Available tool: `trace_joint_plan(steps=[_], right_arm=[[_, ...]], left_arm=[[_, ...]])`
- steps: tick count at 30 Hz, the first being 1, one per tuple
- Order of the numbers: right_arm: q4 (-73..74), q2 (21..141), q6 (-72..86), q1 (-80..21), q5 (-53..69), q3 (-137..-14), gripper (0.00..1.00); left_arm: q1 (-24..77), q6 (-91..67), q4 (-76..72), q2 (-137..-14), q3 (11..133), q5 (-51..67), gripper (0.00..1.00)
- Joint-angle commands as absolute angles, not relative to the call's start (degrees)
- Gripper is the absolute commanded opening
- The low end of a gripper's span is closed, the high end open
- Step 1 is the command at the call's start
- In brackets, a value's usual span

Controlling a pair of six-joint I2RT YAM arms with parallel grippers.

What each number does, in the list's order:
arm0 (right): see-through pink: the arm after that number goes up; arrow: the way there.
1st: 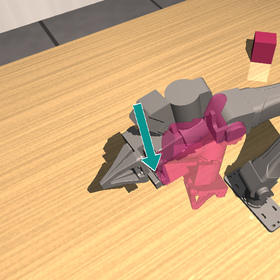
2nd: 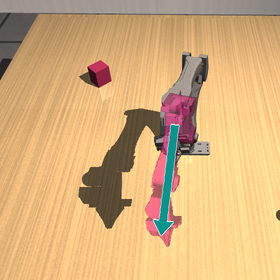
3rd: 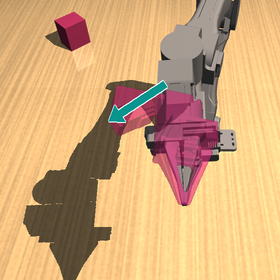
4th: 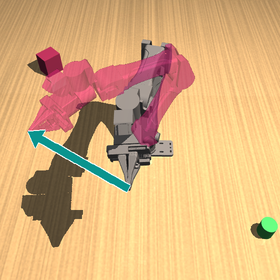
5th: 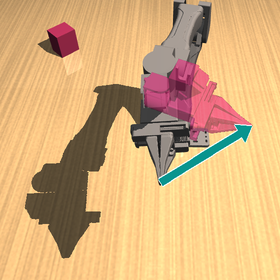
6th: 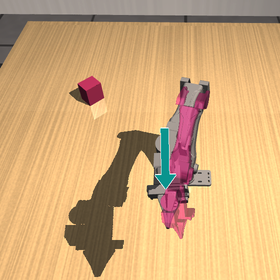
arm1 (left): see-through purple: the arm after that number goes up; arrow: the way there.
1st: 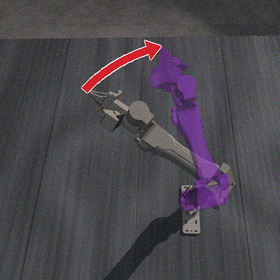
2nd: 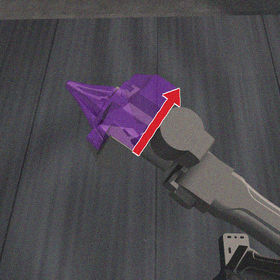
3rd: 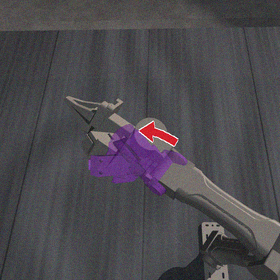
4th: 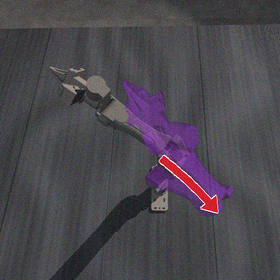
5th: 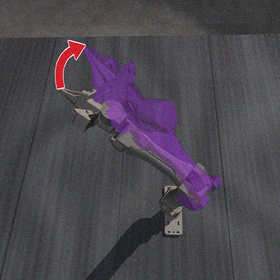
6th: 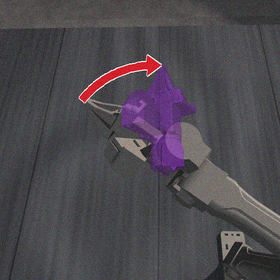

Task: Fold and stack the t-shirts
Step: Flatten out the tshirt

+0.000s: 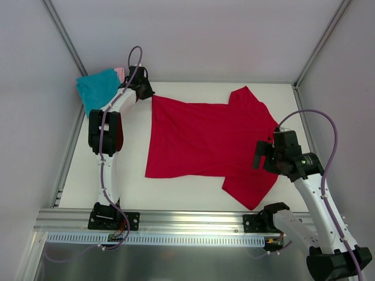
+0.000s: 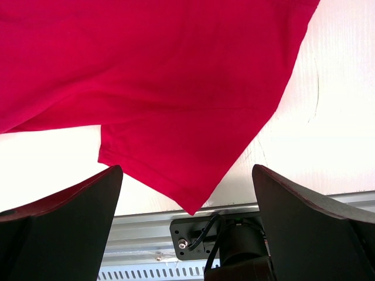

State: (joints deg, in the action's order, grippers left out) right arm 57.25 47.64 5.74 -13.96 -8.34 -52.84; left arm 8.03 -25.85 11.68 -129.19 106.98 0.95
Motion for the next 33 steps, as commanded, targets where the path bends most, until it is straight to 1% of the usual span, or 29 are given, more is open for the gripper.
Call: trace_joint_plan(steps=[1,6,7,8,10,14,15,17,18,19,20,21,22,23,24,26,28,31,33], right_arm=[[56.7,47.5,5.2,-13.8,-9.0,-52.6,1.0],[56.6,47.4,5.2,-13.8,-8.9,-52.4,0.99],[56.6,47.4,5.2,-13.9,-8.8,-52.3,0.99],[56.5,47.5,5.1,-13.8,-8.7,-52.3,0.99],[56.5,47.5,5.2,-13.8,-8.7,-52.2,1.0],[56.3,47.6,5.1,-13.9,-8.7,-52.3,1.0],[56.1,47.8,5.1,-13.8,-8.6,-52.4,1.0],[54.6,48.6,4.7,-13.8,-8.5,-52.9,0.99],[54.1,50.3,4.7,-13.8,-8.4,-53.6,1.0],[53.7,51.4,4.9,-13.9,-7.7,-54.5,0.99],[53.1,52.7,5.1,-13.9,-7.3,-55.4,1.0],[51.3,54.0,5.1,-13.9,-6.9,-57.8,0.99],[50.5,56.7,4.8,-13.8,-7.0,-59.4,0.99],[48.6,58.4,4.6,-13.8,-7.3,-61.0,1.0],[47.9,60.1,4.2,-13.8,-7.4,-64.3,1.0],[46.0,66.4,3.3,-13.8,-6.6,-67.5,0.99],[45.9,73.3,3.4,-13.8,-4.4,-70.9,1.0],[42.3,79.3,4.7,-13.9,1.7,-68.6,1.0],[39.6,81.6,5.2,-13.8,4.2,-65.7,0.99]], left_arm=[[6.5,-24.6,12.7,-131.3,111.2,-0.1,0.01],[5.8,-24.7,13.7,-133.9,115.5,-0.2,0.07],[5.5,-24.7,13.7,-134.1,115.8,-0.3,0.24],[5.3,-24.6,13.7,-134.3,116.4,-0.5,0.47],[4.7,-24.7,14.1,-134.3,116.4,-1.0,0.98],[3.7,-24.9,15.8,-131.8,113.7,-1.5,0.99],[3.6,-24.7,15.5,-129.2,112.3,-0.7,0.99],[3.6,-24.1,13.3,-125.5,105.7,1.1,0.99],[3.6,-23.9,11.6,-120.7,102.7,4.0,0.99],[3.6,-23.5,10.7,-118.2,97.2,5.6,0.99],[3.6,-23.5,10.4,-115.8,94.5,6.9,0.99],[3.6,-23.2,8.6,-110.9,91.9,9.0,0.99],[3.7,-22.8,9.2,-108.5,88.1,13.8,0.99],[3.7,-22.8,10.2,-104.5,86.5,15.3,0.99],[3.7,-22.9,12.0,-102.6,83.8,19.2,0.99],[4.2,-22.3,15.3,-97.7,81.7,22.3,0.99],[5.5,-22.8,17.8,-94.1,76.0,23.9,0.99],[9.1,-23.0,20.6,-86.9,68.4,22.2,0.99],[9.6,-25.5,18.0,-84.6,62.2,23.8,0.99]])
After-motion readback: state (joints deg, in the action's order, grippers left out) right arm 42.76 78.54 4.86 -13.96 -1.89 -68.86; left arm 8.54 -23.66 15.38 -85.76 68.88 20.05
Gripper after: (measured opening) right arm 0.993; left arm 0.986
